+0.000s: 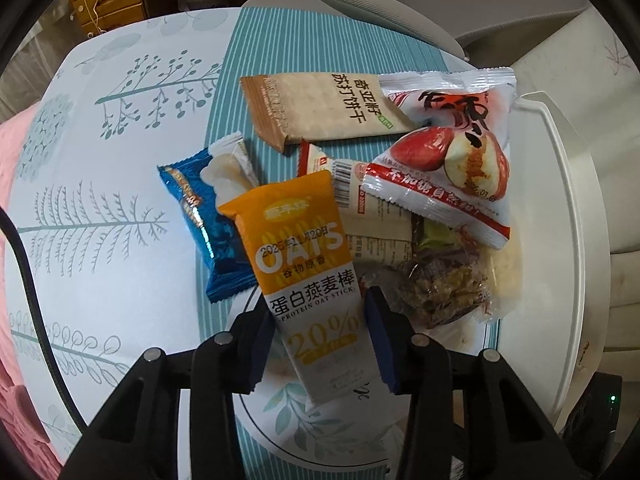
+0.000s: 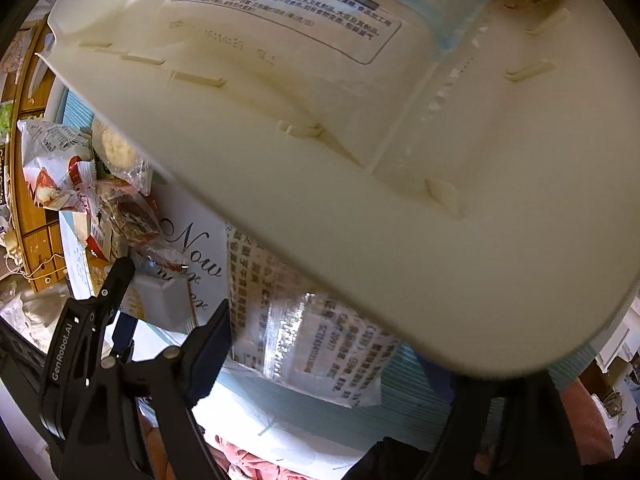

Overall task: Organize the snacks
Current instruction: 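Grasp the orange OATS bar with the left gripper while the right gripper grasps the clear printed wafer bag, then carry the OATS bar and wafer bag into the white box and open both grippers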

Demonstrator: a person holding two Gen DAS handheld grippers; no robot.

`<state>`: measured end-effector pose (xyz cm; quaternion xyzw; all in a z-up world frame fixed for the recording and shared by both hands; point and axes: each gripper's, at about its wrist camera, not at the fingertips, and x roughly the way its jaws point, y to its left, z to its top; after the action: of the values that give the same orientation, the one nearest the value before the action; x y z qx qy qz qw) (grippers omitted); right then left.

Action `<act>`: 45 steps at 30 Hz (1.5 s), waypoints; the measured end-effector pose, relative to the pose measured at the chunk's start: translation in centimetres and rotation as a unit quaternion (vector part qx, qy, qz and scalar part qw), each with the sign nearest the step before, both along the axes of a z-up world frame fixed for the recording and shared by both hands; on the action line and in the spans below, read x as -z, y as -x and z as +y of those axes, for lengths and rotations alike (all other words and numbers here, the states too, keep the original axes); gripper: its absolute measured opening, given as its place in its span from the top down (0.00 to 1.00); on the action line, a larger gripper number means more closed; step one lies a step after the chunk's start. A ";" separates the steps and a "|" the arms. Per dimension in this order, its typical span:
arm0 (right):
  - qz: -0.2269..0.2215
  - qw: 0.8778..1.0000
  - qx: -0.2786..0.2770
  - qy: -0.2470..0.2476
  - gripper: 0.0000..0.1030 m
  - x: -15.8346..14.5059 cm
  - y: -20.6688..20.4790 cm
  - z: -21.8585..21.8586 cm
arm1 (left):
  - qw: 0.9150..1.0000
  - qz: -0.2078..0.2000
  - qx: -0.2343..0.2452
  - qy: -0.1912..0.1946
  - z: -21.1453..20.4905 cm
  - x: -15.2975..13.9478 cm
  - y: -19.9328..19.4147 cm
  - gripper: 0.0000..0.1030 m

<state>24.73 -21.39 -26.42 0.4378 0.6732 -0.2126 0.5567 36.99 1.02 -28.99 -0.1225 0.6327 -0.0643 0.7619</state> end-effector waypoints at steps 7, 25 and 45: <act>0.012 1.000 -0.002 -0.006 0.28 -0.2 0.1 -0.1 | 1.000 -0.004 0.015 -0.005 0.9 -0.6 2.0 0.61; 0.014 1.000 -0.002 -0.027 0.36 -2.0 1.7 -0.9 | 1.000 -0.016 0.023 -0.001 4.6 -5.8 10.1 0.61; -0.091 0.990 -0.098 -0.038 0.36 -7.6 7.3 2.0 | 0.999 -0.033 0.036 0.006 6.1 -12.8 19.0 0.61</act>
<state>17.41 -19.44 -18.81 0.4085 0.6669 -0.0905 0.6167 17.99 7.17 -16.21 -0.1023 0.6110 -0.0991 0.7787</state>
